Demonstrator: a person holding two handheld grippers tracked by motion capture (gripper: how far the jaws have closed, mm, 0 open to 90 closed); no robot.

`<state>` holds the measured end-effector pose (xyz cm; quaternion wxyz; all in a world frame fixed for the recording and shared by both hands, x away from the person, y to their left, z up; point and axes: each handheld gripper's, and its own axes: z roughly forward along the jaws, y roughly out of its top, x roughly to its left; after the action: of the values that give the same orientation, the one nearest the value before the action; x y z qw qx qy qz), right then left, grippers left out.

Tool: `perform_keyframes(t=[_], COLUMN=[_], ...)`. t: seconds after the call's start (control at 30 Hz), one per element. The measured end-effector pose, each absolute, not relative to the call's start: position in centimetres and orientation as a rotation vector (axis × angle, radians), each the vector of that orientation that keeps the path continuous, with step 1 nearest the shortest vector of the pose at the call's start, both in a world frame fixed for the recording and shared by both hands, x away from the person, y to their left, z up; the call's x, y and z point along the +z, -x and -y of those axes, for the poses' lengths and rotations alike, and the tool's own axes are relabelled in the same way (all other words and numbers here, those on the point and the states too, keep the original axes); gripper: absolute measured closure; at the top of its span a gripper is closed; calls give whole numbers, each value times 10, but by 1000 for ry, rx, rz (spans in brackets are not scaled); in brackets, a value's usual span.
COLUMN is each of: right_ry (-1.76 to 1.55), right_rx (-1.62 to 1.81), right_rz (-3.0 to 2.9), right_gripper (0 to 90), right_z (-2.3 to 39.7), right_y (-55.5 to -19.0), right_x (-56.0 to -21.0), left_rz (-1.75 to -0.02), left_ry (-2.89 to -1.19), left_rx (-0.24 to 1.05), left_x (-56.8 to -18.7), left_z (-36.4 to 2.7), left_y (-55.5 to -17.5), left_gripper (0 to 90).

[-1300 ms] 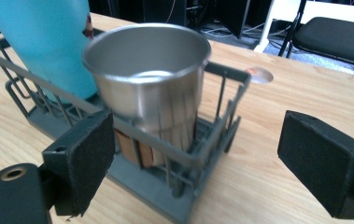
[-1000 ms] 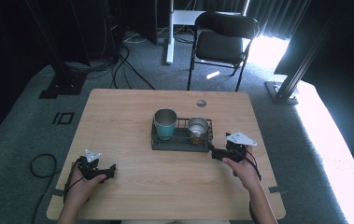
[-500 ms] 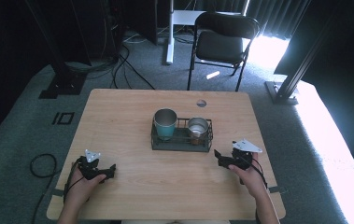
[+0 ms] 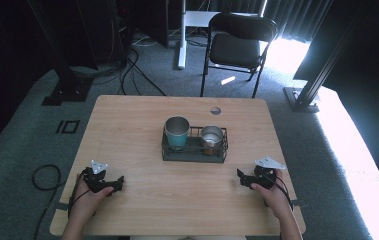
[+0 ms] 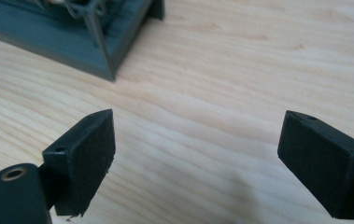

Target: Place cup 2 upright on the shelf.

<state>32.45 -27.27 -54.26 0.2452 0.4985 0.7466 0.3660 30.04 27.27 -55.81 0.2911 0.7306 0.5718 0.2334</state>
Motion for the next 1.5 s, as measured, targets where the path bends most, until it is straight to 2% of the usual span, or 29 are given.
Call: perform_keyframes(t=[0.87, 1.5], right_ry=[-1446, -1397], right_rx=[929, 917], right_rz=[-2049, -2135], right_gripper=[110, 109], right_z=[302, 298], right_y=[-296, -297], right_x=[-555, -560], left_rz=[-1525, -1525], left_ry=[-1948, -1948], left_rx=[622, 622], left_x=[-558, -558], left_z=[-273, -273], left_y=[-300, -300], left_gripper=[35, 35])
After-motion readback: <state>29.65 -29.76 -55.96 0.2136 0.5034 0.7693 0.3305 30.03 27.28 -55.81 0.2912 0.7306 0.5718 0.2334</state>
